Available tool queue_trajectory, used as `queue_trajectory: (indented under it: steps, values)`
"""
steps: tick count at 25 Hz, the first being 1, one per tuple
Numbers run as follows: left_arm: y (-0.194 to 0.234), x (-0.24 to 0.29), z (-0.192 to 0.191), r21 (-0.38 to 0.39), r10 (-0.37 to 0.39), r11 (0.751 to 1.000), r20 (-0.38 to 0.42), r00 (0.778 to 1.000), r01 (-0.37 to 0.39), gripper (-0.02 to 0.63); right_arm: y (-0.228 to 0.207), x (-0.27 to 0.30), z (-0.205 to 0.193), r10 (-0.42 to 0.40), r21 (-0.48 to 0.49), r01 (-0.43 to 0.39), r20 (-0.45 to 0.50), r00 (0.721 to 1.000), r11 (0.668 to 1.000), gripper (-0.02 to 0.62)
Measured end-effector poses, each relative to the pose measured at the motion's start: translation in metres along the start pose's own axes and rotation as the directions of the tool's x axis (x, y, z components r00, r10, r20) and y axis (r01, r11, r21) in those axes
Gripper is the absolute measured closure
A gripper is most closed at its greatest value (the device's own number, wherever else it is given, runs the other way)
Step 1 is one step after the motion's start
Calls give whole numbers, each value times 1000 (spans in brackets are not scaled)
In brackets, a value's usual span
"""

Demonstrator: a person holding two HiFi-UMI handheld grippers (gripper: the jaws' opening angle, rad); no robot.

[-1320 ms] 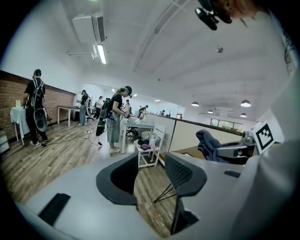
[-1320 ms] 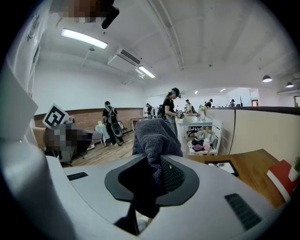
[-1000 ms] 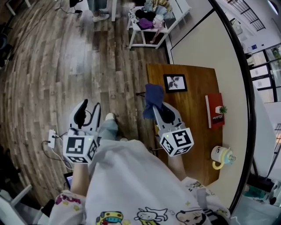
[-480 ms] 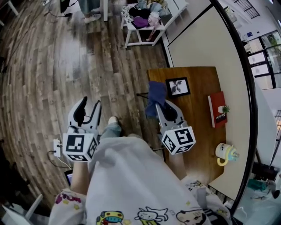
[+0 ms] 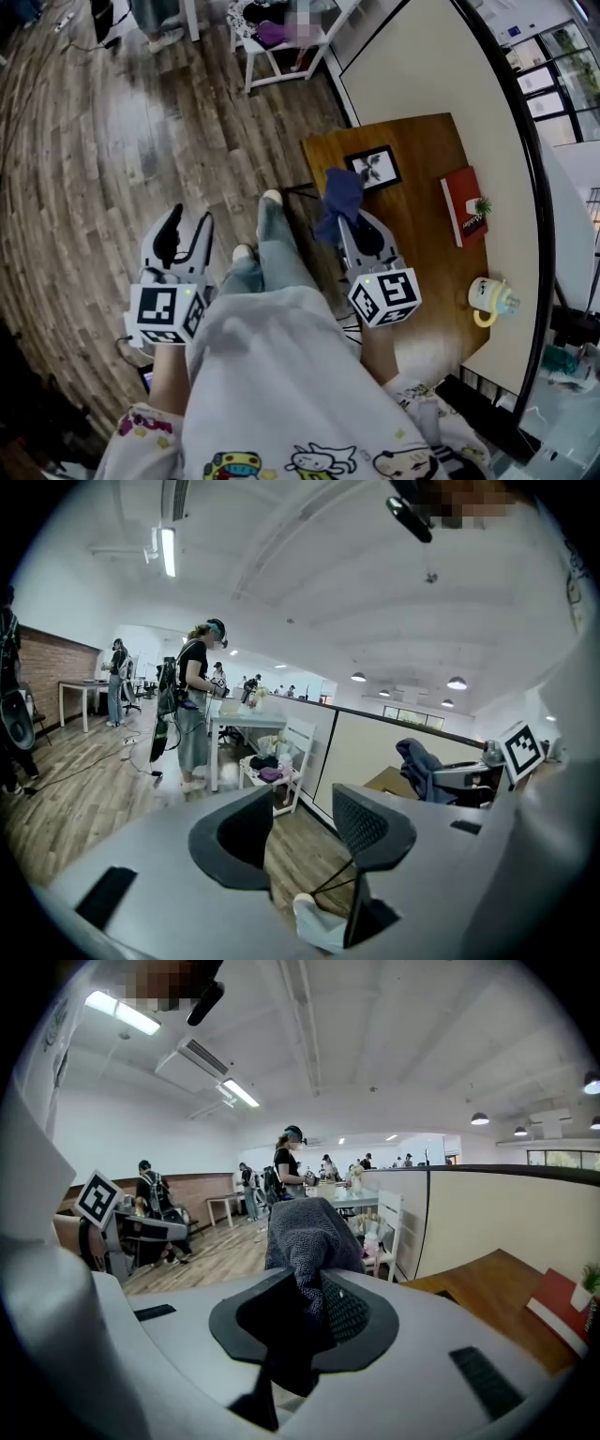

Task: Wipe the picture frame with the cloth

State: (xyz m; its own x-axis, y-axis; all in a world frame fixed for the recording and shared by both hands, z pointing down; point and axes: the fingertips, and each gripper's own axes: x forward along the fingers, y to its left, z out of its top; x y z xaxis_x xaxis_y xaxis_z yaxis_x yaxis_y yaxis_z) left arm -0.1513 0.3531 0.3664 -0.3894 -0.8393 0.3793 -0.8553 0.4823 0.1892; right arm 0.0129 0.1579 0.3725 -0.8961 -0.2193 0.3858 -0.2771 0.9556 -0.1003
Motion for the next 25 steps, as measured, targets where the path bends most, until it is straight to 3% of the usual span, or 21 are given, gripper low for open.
queue_trajectory:
  steps: [8, 14, 19, 25]
  values:
    - [-10, 54, 11, 41, -88, 995, -28, 996, 89, 433, -43, 18, 0, -97, 48, 97, 11, 995, 994, 540]
    - [-22, 126, 41, 77, -175, 981, -46, 983, 178, 431, -94, 40, 8, -189, 95, 188, 2, 982, 978, 540]
    - [-50, 184, 72, 116, -260, 957, -66, 963, 267, 431, -142, 46, 23, -264, 133, 264, -17, 964, 955, 540]
    - [-79, 256, 101, 158, -372, 910, -97, 923, 383, 433, -193, 56, 32, -372, 179, 369, -21, 928, 912, 540]
